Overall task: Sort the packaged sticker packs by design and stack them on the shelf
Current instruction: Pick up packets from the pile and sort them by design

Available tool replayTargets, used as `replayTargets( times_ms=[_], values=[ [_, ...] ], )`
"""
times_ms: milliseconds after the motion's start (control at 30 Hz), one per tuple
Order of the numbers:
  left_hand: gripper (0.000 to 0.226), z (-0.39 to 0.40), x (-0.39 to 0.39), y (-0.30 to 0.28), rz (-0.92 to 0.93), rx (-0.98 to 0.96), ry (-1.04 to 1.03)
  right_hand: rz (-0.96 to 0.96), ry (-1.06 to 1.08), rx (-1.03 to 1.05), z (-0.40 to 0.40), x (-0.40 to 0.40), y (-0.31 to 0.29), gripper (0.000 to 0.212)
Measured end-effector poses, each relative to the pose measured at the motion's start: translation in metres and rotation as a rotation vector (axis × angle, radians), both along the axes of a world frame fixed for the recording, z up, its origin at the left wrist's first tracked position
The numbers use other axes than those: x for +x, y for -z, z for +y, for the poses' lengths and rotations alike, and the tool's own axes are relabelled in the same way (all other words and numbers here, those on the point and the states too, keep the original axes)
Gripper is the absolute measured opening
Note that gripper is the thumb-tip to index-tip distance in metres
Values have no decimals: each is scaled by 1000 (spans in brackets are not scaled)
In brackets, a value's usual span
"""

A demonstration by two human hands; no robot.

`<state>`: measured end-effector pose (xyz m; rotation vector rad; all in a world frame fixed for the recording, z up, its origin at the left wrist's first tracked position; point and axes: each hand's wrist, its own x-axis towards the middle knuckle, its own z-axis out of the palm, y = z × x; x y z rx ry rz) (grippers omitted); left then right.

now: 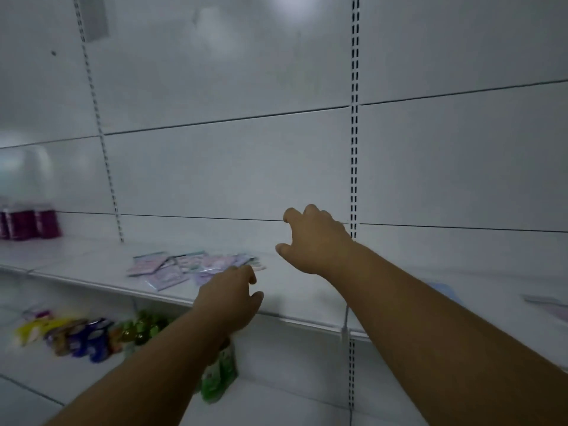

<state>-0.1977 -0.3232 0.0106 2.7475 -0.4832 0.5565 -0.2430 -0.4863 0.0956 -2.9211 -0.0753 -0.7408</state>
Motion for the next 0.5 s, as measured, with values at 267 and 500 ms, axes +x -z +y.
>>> replayTargets(
  times_ms=[267, 500],
  values=[
    [34, 70, 82, 14, 47, -27, -30, 27, -1, 15, 68, 83, 6, 55],
    [32, 132, 171, 14, 59, -53, -99, 45, -79, 29, 130, 185, 4, 55]
  ],
)
